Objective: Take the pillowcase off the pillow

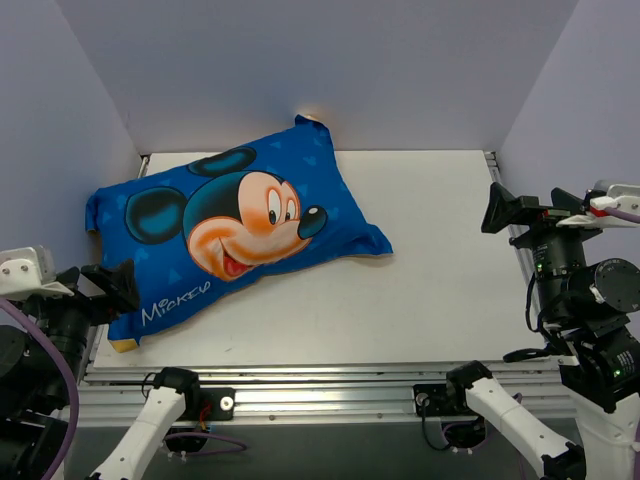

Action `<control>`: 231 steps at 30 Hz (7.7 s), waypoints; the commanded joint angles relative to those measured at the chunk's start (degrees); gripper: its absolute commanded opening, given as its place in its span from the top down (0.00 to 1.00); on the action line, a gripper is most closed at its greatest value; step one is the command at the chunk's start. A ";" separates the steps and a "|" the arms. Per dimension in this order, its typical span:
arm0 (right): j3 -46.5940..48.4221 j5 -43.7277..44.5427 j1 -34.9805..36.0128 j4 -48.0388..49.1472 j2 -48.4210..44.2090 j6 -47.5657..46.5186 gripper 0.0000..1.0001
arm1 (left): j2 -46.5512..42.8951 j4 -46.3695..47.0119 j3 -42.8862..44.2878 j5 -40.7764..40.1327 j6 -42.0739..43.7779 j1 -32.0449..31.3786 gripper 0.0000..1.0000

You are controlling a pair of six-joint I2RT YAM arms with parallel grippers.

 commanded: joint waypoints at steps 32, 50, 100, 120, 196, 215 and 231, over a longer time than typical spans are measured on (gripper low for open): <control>-8.57 -13.98 0.30 -4.11 2.23 13.28 0.00 | 6.32 3.19 -13.23 -1.31 -8.65 -0.21 0.06; -16.49 -32.54 0.74 3.80 17.61 19.08 0.00 | 43.86 31.58 -18.69 7.21 -16.47 27.56 0.06; -17.99 -29.11 -6.37 10.67 42.22 26.38 0.00 | 32.91 32.49 -43.56 29.38 -35.62 -21.20 0.06; -22.37 -52.39 -26.51 26.82 52.31 41.05 0.00 | 53.00 30.88 -14.47 14.16 -26.49 -18.93 0.06; -15.27 -32.62 11.64 6.50 42.19 24.36 0.19 | 30.88 38.88 -49.36 19.08 -41.78 -10.14 0.06; 30.76 -24.30 13.49 -0.60 69.85 9.14 0.27 | 21.63 28.25 -30.23 24.27 -19.65 -9.07 0.06; -16.39 -25.94 -4.44 3.61 33.35 27.34 0.20 | 45.87 31.84 -13.26 -0.34 -5.85 -36.68 0.06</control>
